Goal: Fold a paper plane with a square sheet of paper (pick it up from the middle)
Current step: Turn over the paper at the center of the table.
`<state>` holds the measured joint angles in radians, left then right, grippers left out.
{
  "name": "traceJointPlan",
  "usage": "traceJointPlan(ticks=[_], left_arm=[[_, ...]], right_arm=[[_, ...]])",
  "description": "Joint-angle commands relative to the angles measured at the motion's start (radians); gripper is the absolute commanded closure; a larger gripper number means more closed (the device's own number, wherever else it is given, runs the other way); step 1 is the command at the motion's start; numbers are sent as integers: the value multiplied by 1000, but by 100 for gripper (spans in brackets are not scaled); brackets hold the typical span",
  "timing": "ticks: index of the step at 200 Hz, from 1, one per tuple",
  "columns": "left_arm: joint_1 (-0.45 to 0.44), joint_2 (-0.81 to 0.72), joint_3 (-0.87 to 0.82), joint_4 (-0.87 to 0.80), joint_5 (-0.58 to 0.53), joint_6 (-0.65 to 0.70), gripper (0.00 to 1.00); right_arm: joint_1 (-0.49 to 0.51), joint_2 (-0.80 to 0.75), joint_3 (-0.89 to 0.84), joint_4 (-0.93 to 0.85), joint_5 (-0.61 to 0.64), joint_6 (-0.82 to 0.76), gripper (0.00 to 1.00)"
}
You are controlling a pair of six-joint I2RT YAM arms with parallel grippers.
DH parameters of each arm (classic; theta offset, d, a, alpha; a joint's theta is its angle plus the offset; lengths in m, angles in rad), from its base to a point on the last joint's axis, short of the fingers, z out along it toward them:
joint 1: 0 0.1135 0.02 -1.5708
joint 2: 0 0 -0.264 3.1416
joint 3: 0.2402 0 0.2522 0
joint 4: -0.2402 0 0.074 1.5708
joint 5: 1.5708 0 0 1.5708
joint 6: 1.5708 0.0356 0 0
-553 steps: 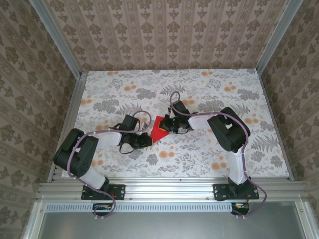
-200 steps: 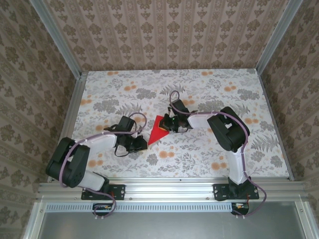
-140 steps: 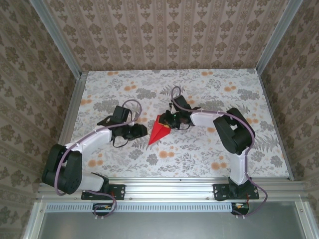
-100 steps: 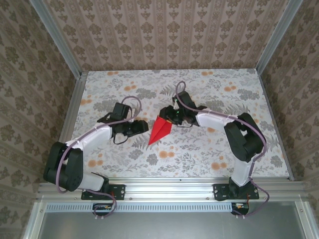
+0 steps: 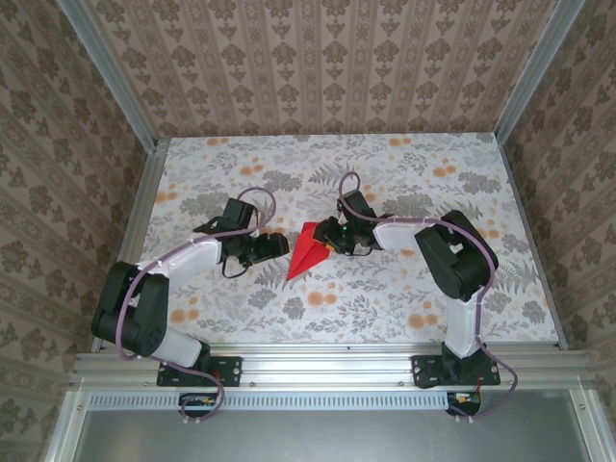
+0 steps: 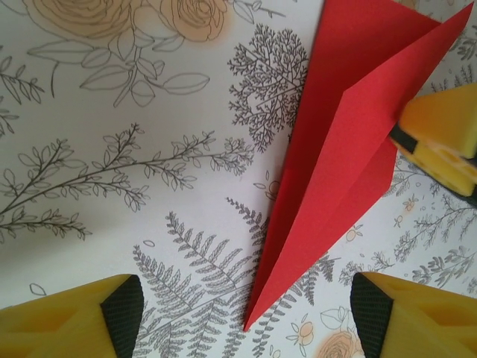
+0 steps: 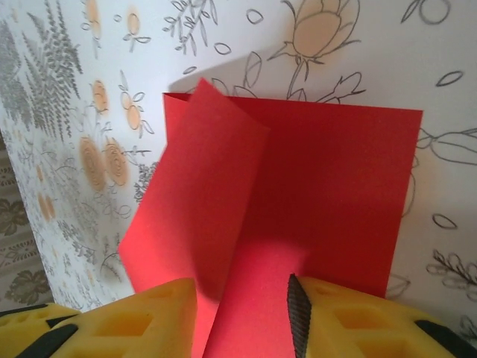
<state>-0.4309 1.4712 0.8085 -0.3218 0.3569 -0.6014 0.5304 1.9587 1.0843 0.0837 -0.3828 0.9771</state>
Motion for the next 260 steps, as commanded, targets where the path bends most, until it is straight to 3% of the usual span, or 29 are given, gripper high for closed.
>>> traceJointPlan(ticks=[1, 52, 79, 108, 150, 179, 219, 260], left_arm=[[9, 13, 33, -17, -21, -1, 22], [42, 11, 48, -57, -35, 0, 16], [71, 2, 54, -88, -43, 8, 12], [120, -16, 64, -134, -51, 38, 7], [176, -45, 119, -262, -182, 102, 1], [214, -95, 121, -267, -179, 81, 0], [230, -118, 123, -263, -171, 54, 0], [243, -150, 93, -263, -180, 26, 0]], right_arm=[[14, 32, 43, 48, -52, 16, 64], [26, 71, 75, 88, -88, 30, 74], [26, 70, 84, 77, -87, 22, 89], [25, 7, 125, -99, -35, -87, 98], [28, -99, 291, -605, 169, -363, 99], [45, -105, 416, -877, 363, -469, 98], [97, -42, 583, -1071, 629, -511, 96], [178, 141, 779, -1240, 918, -519, 95]])
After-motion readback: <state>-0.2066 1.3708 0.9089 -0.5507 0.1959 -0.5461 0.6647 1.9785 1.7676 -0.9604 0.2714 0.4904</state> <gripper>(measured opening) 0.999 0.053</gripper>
